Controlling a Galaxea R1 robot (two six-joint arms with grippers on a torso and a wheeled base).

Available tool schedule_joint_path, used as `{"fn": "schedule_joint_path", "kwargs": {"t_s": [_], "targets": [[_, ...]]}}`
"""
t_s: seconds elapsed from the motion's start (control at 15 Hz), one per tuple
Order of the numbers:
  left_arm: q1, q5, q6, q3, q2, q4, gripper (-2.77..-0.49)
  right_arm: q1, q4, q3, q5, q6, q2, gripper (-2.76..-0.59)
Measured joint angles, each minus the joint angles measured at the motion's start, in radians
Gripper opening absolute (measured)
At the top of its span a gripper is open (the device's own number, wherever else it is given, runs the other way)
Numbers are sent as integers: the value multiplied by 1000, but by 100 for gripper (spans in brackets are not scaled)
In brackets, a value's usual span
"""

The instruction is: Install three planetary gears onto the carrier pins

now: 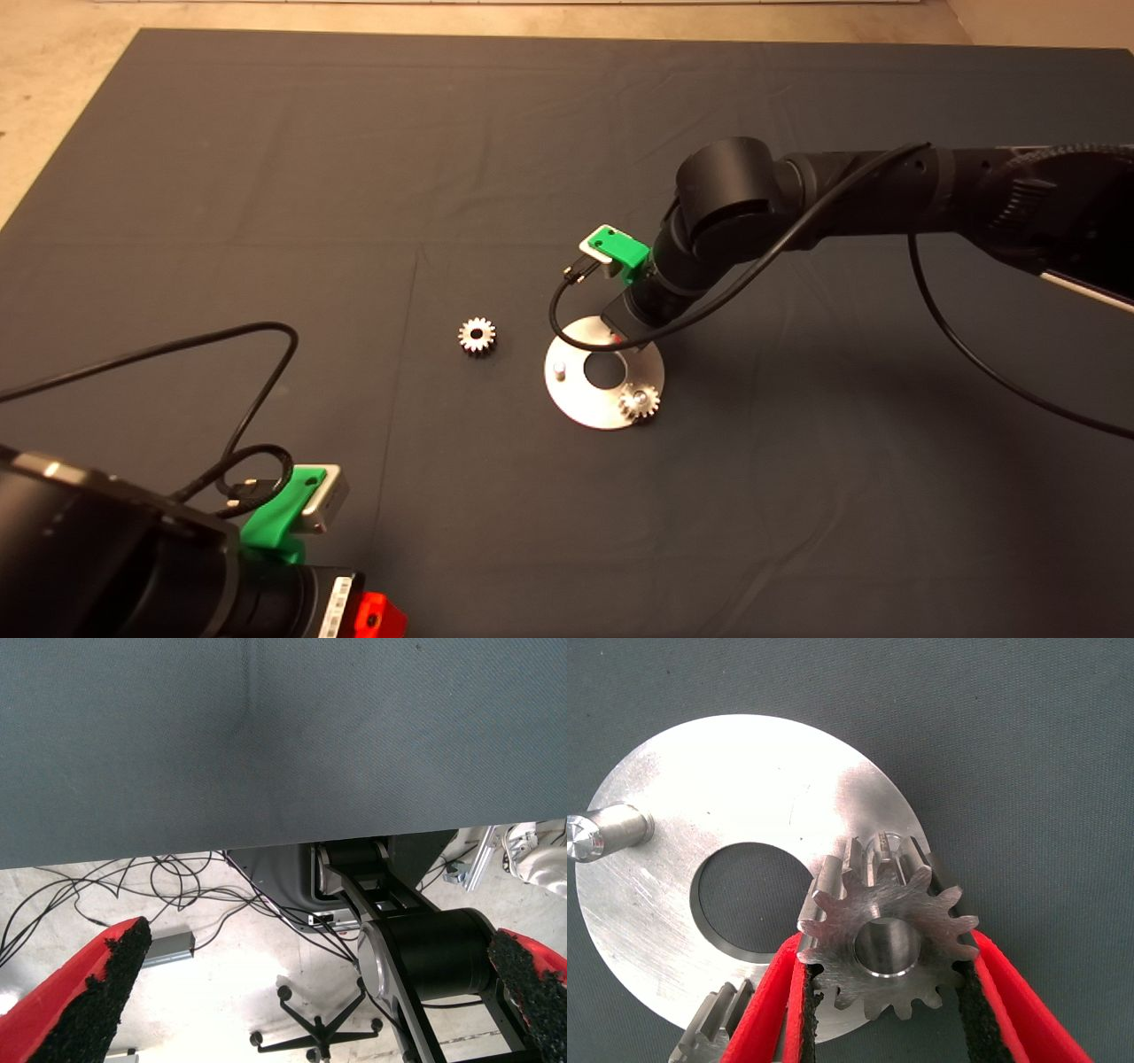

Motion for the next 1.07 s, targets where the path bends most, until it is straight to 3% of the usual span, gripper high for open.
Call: {"fn": "schedule_joint_path", "kwargs": {"t_s": [0.27, 1.07], "targets": [[0, 0, 0, 0, 0, 0, -49, 4, 2, -16, 3, -20, 0, -247], [0, 0, 0, 0, 0, 0, -49, 4, 3, -16, 13, -20, 0, -247]]}}
